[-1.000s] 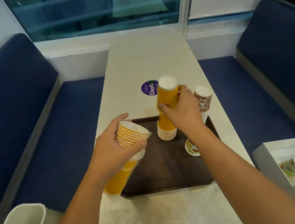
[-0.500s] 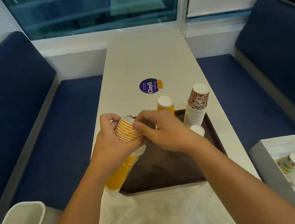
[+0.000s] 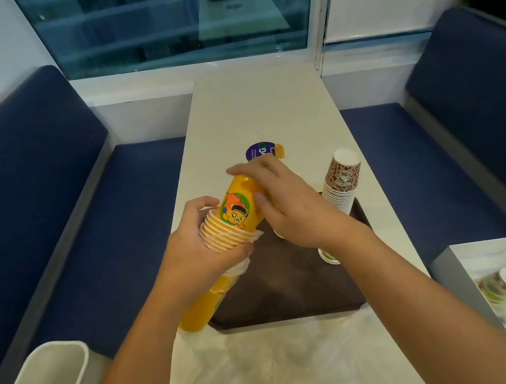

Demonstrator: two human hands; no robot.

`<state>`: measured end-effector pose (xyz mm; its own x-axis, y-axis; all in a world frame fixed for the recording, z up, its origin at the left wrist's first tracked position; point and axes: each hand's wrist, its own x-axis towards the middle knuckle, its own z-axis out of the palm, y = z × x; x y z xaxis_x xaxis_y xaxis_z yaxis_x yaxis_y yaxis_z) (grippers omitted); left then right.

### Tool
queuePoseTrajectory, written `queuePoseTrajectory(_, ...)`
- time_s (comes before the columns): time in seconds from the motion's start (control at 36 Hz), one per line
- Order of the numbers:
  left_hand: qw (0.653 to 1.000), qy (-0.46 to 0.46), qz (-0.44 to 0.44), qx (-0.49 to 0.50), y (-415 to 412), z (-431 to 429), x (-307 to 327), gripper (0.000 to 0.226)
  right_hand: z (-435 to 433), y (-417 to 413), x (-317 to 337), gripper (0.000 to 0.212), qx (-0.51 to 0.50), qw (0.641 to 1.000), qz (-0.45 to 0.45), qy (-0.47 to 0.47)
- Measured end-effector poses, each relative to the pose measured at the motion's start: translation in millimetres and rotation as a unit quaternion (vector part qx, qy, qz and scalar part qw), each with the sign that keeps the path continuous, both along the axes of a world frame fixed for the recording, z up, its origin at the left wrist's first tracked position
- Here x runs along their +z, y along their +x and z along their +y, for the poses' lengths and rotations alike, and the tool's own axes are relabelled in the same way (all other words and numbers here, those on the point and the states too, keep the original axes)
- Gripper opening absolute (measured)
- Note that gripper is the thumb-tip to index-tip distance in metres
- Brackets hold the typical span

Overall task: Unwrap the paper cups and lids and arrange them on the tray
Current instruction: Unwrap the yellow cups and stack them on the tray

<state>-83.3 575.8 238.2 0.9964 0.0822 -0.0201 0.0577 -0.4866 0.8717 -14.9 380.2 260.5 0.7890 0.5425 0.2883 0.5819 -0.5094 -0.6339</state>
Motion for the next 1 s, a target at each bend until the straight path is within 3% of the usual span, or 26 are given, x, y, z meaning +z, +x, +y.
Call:
queuePoseTrajectory(0.11, 1.000, -0.004, -0.003, -0.003, 1, 1, -2, 0.073, -1, -2, -4, 0.068, 0.065, 0.986, -0.076, -0.132)
queuePoseTrajectory(0.19, 1.000, 0.013, -0.001, -0.012, 2, 2, -4, 0.073, -1, 6, -14, 0.077, 0.021, 0.963, -0.161, -0.215)
queuePoseTrajectory(0.31, 1.000, 0.003, -0.013, 0.002, 3, 2, -5, 0.077, -11, 24, -24, 0.072, -0.110, 0.952, -0.239, -0.156)
queuePoseTrajectory(0.36, 1.000, 0.002, -0.013, 0.014, 5, 2, -6, 0.081, -16, 31, -25, 0.070, -0.188, 0.956, -0.211, -0.082)
queuePoseTrajectory(0.42, 1.000, 0.004, -0.009, 0.021, 8, 2, -9, 0.084, -17, 41, -29, 0.072, -0.251, 0.960, -0.126, 0.009)
queuePoseTrajectory(0.53, 1.000, 0.002, 0.001, 0.027, 15, 1, -14, 0.087, -15, 57, -38, 0.075, -0.326, 0.934, 0.038, 0.140)
queuePoseTrajectory(0.61, 1.000, 0.004, 0.009, 0.029, 19, -1, -18, 0.084, -16, 63, -48, 0.073, -0.331, 0.927, 0.098, 0.145)
queuePoseTrajectory(0.75, 1.000, 0.012, 0.020, 0.014, 24, -5, -24, 0.083, -19, 66, -74, 0.088, -0.304, 0.934, 0.183, 0.028)
queuePoseTrajectory(0.81, 1.000, 0.012, 0.018, 0.021, 25, -6, -26, 0.086, -18, 61, -79, 0.098, -0.308, 0.936, 0.169, 0.010)
queuePoseTrajectory(0.86, 0.999, 0.008, 0.017, 0.033, 26, -7, -27, 0.088, -15, 52, -79, 0.095, -0.332, 0.938, 0.099, 0.005)
queuePoseTrajectory(0.94, 0.999, 0.000, 0.020, 0.038, 25, -8, -26, 0.085, -5, 29, -65, 0.073, -0.324, 0.945, -0.012, 0.047)
queuePoseTrajectory(1.0, 0.999, 0.002, 0.023, 0.037, 25, -9, -25, 0.084, 3, 13, -51, 0.058, -0.250, 0.966, 0.002, 0.064)
